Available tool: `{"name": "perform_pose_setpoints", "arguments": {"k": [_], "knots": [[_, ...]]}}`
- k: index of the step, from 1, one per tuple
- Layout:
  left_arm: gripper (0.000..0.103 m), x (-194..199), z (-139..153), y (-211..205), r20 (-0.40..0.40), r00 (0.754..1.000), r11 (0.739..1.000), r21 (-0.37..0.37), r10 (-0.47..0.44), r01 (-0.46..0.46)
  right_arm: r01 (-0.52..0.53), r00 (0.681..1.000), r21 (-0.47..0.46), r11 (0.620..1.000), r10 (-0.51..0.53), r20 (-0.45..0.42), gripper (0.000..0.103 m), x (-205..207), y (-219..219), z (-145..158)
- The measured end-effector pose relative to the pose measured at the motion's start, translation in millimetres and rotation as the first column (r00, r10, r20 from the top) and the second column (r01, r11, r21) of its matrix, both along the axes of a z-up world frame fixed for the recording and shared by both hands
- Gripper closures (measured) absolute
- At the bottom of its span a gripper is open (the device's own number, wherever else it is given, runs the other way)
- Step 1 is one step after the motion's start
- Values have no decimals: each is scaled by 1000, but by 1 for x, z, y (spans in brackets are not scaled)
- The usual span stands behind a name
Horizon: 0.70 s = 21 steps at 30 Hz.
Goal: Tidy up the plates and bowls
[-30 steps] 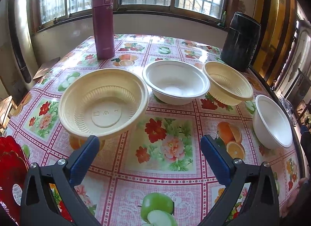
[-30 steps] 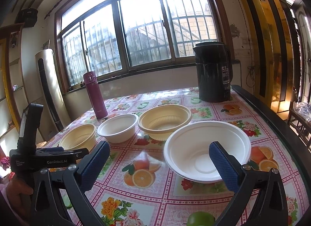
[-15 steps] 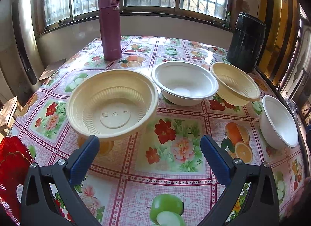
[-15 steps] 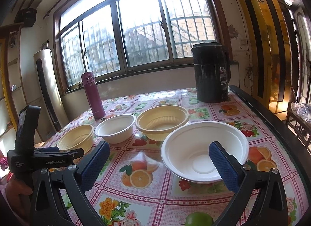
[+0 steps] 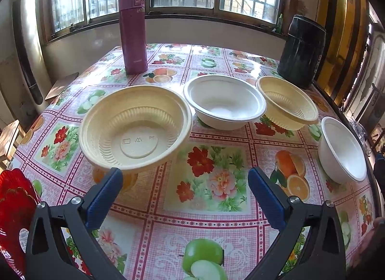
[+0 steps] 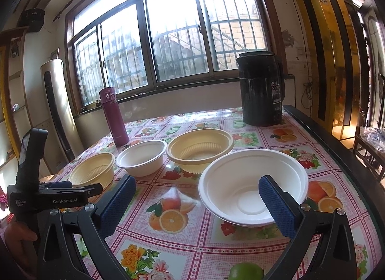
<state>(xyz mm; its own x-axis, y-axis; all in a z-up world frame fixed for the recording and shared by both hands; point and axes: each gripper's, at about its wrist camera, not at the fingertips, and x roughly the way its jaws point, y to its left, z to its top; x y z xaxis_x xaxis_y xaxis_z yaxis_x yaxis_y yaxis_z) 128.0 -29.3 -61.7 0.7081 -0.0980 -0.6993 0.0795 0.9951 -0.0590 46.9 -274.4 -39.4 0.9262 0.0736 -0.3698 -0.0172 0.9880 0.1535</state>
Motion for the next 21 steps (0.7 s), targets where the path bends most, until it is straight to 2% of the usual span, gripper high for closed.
{"name": "perform_pose_setpoints", "arguments": {"k": [8, 13, 18, 21], "knots": [[0, -17, 14, 7, 21, 1000, 1000, 24, 18, -19, -12, 999, -58, 998, 15, 40, 0, 4, 22, 10], [0, -42, 47, 36, 45, 999, 1000, 14, 27, -28, -89, 996, 60, 994, 88, 22, 0, 26, 38, 25], [0, -64, 87, 82, 118, 986, 990, 54, 122, -129, -147, 989, 210, 967, 143, 33, 0, 48, 63, 49], [0, -74, 102, 105, 156, 974, 980, 86, 165, -180, -166, 986, 245, 955, 153, 70, 0, 54, 88, 65]]}}
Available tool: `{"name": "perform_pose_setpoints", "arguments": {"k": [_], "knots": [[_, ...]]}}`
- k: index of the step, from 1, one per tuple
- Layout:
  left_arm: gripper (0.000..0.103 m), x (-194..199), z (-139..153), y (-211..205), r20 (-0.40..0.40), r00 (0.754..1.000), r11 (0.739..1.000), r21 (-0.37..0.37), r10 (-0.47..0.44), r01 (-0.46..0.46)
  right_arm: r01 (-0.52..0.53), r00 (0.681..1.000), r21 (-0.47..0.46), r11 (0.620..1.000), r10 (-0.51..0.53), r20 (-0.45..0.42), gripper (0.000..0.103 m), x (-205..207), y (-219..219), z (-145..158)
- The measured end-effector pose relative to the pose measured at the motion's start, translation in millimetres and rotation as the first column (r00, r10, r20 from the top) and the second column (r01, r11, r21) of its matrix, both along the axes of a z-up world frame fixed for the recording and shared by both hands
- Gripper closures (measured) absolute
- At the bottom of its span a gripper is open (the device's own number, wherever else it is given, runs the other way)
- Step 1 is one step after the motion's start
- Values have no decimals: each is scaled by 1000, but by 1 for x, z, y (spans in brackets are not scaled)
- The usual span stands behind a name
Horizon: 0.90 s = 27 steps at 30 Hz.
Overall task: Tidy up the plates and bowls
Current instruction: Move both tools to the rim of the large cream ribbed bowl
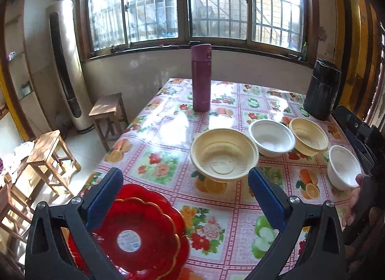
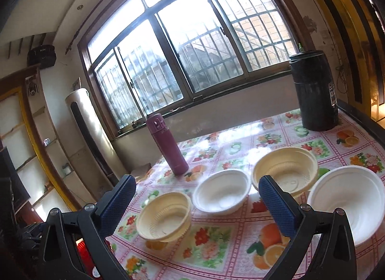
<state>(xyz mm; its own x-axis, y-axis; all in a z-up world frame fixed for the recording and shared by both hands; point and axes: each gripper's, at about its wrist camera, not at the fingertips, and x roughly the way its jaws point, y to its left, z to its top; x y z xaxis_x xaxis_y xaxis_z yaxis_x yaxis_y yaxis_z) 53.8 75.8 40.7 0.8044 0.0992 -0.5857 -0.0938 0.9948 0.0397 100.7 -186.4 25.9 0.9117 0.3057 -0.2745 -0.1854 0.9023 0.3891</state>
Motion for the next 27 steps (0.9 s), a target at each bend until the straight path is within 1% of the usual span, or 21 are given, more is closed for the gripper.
{"name": "perform_pose_setpoints", "arguments": {"k": [2, 4, 6, 8, 10, 12, 14, 15, 16, 18, 19, 20, 22, 24, 27], "knots": [[0, -1, 6, 7, 1, 1000, 999, 44, 11, -11, -18, 1000, 1, 1000, 18, 22, 0, 4, 19, 12], [0, 6, 11, 9, -21, 1000, 996, 85, 9, -7, -41, 997, 4, 999, 40, 58, 0, 4, 35, 24], [0, 15, 15, 10, -53, 999, 994, 107, -1, 7, -48, 994, 2, 999, 48, 94, 0, 2, 47, 30], [0, 30, 17, 9, -104, 994, 993, 110, -21, 33, -62, 992, -20, 998, 64, 111, 0, 3, 57, 29], [0, 46, 14, 8, -168, 986, 992, 120, -19, 39, -59, 993, -49, 997, 64, 97, 0, 8, 59, 17], [0, 62, 6, 4, -223, 975, 989, 147, 4, 29, -42, 998, -87, 995, 47, 51, 0, 19, 61, 2], [0, 75, -1, -2, -257, 966, 983, 184, 27, 21, -3, 1000, -132, 991, 1, -18, 0, 32, 60, -14], [0, 82, -5, -7, -280, 960, 980, 198, 26, 31, 10, 998, -141, 990, -18, -57, 0, 38, 58, -21], [0, 90, -10, -10, -315, 949, 980, 196, 19, 45, 19, 994, -151, 988, -34, -99, 0, 44, 59, -26], [0, 103, -20, -14, -387, 922, 987, 154, 10, 54, 32, 987, -187, 982, -60, -150, 0, 51, 61, -34], [0, 109, -23, -15, -407, 913, 988, 149, 17, 48, 41, 982, -206, 978, -78, -173, 0, 54, 62, -37], [0, 115, -27, -17, -422, 906, 986, 162, 27, 46, 46, 976, -218, 975, -91, -199, 0, 57, 62, -41], [0, 121, -30, -22, -440, 897, 979, 197, 46, 47, 33, 966, -216, 976, -87, -245, 0, 61, 62, -47], [0, 126, -30, -24, -441, 895, 972, 232, 65, 43, 24, 956, -187, 982, -77, -283, 0, 63, 59, -52], [0, 131, -29, -24, -448, 891, 968, 246, 71, 47, 14, 946, -135, 991, -57, -320, 0, 65, 54, -57]]}}
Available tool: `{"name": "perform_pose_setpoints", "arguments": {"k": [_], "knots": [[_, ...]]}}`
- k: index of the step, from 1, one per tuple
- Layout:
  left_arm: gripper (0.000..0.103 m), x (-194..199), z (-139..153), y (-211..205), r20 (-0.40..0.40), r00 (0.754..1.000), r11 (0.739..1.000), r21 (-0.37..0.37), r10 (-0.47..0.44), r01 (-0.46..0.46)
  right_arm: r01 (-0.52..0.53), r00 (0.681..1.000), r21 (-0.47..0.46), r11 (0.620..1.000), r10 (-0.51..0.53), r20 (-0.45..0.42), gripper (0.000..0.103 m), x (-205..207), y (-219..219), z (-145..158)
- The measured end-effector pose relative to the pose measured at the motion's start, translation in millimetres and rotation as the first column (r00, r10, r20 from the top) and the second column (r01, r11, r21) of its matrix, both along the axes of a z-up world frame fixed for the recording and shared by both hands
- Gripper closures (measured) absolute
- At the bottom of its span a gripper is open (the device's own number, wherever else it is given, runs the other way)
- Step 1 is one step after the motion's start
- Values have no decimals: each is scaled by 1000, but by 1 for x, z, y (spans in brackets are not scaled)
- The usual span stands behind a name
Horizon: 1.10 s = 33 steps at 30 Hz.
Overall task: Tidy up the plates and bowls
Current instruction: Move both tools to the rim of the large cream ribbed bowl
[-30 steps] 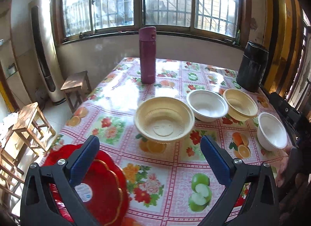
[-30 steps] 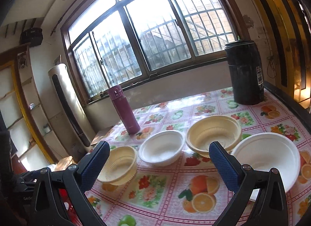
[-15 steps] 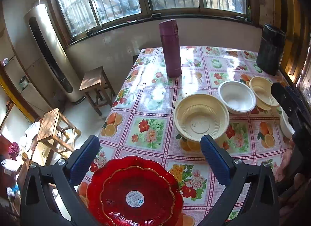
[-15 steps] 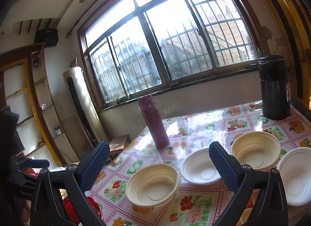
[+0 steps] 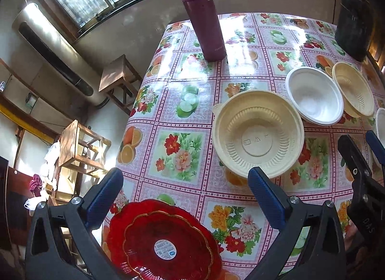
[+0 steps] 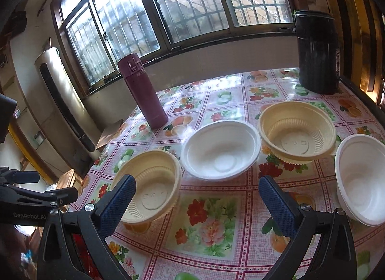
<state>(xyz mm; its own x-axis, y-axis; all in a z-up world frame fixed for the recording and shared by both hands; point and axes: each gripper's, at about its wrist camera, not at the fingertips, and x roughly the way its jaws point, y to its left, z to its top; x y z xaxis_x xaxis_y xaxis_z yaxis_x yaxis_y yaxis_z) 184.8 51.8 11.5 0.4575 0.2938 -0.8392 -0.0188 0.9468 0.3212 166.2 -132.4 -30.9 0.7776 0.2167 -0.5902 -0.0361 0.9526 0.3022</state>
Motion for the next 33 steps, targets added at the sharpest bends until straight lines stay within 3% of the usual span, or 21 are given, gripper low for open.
{"name": "perform_pose_setpoints", "arguments": {"k": [9, 17, 20, 25, 28, 33], "knots": [[0, 9, -6, -6, -25, 998, 994, 88, -57, 59, 8, 1000, 33, 999, -8, 8, 0, -2, -4, 4], [0, 24, -28, 9, -103, 994, 995, 86, -39, 48, -25, 997, 197, 980, 39, -67, 0, 11, -21, -9], [0, 25, -31, 12, -115, 993, 995, 85, -38, 48, -51, 991, 345, 937, 89, -97, 0, 18, -36, -16], [0, 33, -27, 18, -123, 992, 995, 86, -36, 47, -60, 969, 612, 789, 193, -154, 1, 30, -57, -41], [0, 41, -33, 22, -146, 989, 997, 77, -21, 32, -39, 959, 674, 738, 218, -183, 1, 35, -56, -53], [0, 53, -48, 23, -188, 982, 999, 35, 7, -1, -71, 941, 711, 700, 284, -185, 1, 41, -33, -64]]}}
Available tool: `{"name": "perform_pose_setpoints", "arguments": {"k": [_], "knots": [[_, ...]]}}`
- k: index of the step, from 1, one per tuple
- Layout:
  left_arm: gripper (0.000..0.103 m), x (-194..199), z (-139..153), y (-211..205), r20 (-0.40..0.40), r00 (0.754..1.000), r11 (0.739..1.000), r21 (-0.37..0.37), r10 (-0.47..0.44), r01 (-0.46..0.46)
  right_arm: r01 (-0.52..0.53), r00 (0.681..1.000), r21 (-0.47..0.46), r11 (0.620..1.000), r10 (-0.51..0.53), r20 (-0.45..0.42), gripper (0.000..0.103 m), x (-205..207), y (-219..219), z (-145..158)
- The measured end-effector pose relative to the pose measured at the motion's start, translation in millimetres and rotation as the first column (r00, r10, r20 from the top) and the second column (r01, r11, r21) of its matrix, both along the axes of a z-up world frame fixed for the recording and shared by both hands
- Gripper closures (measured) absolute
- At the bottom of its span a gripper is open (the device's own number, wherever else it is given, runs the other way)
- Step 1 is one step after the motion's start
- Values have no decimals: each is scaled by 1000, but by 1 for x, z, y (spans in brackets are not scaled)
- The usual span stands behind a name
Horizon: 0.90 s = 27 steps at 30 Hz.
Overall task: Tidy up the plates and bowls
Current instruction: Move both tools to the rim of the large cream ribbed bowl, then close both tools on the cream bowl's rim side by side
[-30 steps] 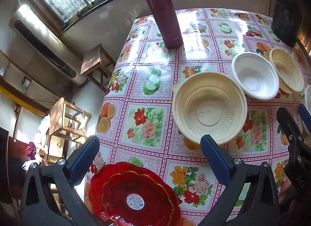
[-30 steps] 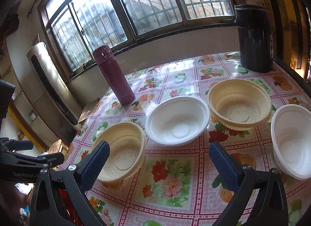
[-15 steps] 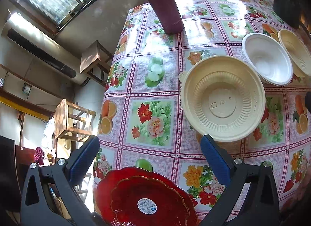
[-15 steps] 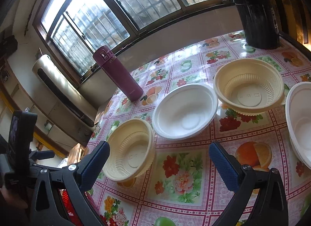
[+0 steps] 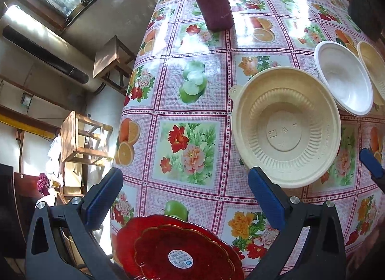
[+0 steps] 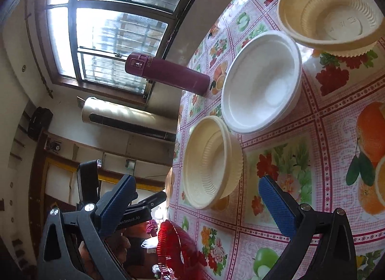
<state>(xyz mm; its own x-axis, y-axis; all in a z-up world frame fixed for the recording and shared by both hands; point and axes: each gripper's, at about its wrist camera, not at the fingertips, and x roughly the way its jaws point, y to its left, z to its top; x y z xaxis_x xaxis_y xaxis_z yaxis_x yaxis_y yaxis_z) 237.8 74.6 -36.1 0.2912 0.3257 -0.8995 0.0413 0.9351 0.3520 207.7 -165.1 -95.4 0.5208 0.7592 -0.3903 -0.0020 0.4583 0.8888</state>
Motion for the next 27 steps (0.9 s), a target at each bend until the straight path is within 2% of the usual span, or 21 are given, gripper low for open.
{"name": "perform_pose_setpoints", "arguments": {"k": [2, 4, 8, 10, 12, 16, 22, 27], "knots": [[0, 4, -4, -1, -11, 1000, 1000, -22, 19, -19, -6, 1000, -23, 1000, 6, 0, 2, 1, 10, -5], [0, 7, -7, -3, -17, 999, 999, -31, 35, -36, -1, 1000, -53, 999, 1, 3, 10, 4, 16, -10], [0, 12, -13, -6, -30, 998, 996, -62, 61, -63, -5, 1000, -63, 998, 4, -7, 16, 12, 24, -21], [0, 14, -15, -8, -35, 997, 995, -65, 70, -72, -4, 1000, -83, 997, 6, 16, 26, 14, 28, -21], [0, 16, -18, -11, -46, 996, 995, -70, 73, -76, -7, 1000, -125, 992, 11, 28, 31, 15, 33, -22], [0, 19, -24, -13, -62, 995, 993, -78, 82, -86, -8, 1000, -130, 991, 8, -2, 32, 20, 35, -31], [0, 23, -26, -12, -83, 992, 980, -167, 98, -111, 10, 1000, -193, 981, -6, 23, 42, 22, 34, -27], [10, 26, -23, -12, -80, 993, 962, -251, 91, -108, 20, 999, -213, 977, -12, 34, 44, 23, 33, -25]]}}
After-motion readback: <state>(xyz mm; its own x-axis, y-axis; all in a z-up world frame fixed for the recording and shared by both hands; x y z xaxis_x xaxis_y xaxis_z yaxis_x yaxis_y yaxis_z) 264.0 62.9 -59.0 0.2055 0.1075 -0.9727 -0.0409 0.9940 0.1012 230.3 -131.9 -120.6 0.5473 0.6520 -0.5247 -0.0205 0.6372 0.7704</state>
